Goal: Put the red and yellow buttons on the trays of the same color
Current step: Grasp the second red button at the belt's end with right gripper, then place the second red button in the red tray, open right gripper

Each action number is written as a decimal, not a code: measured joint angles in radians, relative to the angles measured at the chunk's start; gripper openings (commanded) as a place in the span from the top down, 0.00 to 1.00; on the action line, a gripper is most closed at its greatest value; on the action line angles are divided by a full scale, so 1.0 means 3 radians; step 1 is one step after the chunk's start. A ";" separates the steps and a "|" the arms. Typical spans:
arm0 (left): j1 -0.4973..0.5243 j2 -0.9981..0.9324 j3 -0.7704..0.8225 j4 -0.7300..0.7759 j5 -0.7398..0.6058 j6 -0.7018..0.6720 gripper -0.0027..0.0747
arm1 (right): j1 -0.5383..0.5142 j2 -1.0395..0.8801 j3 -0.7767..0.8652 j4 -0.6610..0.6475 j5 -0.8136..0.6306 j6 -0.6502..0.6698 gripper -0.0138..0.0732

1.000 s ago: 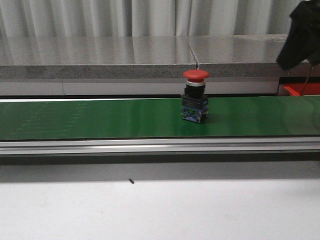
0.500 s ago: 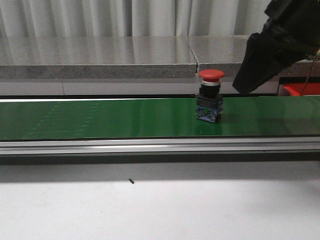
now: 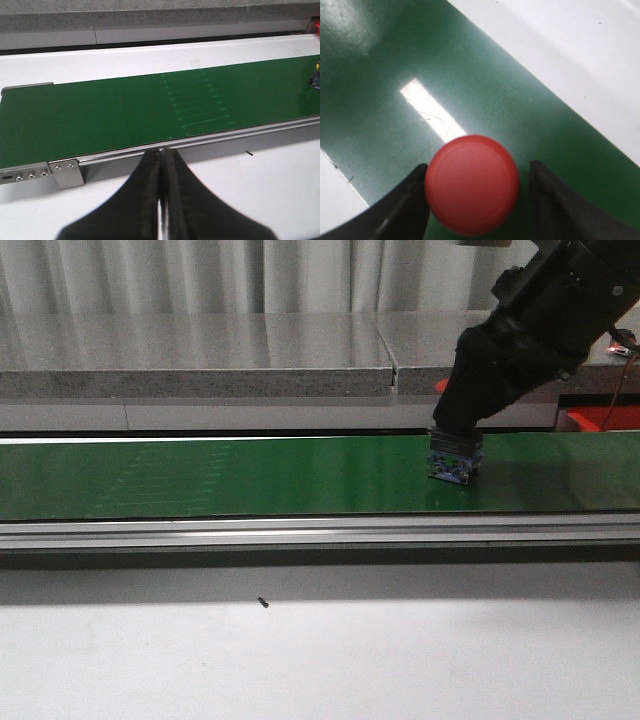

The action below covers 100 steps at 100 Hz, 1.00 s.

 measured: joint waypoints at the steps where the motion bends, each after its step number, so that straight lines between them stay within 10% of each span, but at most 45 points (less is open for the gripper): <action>1: 0.0000 0.0000 0.0000 0.0000 0.0000 0.0000 0.99 | 0.0000 0.0000 0.0000 0.0006 -0.0010 0.0000 0.35; 31: 0.0000 0.0000 0.0000 0.0000 0.0000 0.0000 0.99 | 0.0000 0.0000 -0.0006 0.0004 -0.0065 -0.0018 0.82; 100: 0.0000 0.0000 0.0000 0.0000 0.0000 0.0000 0.99 | -0.1122 0.0005 -0.0679 0.0029 -0.0457 0.0205 0.84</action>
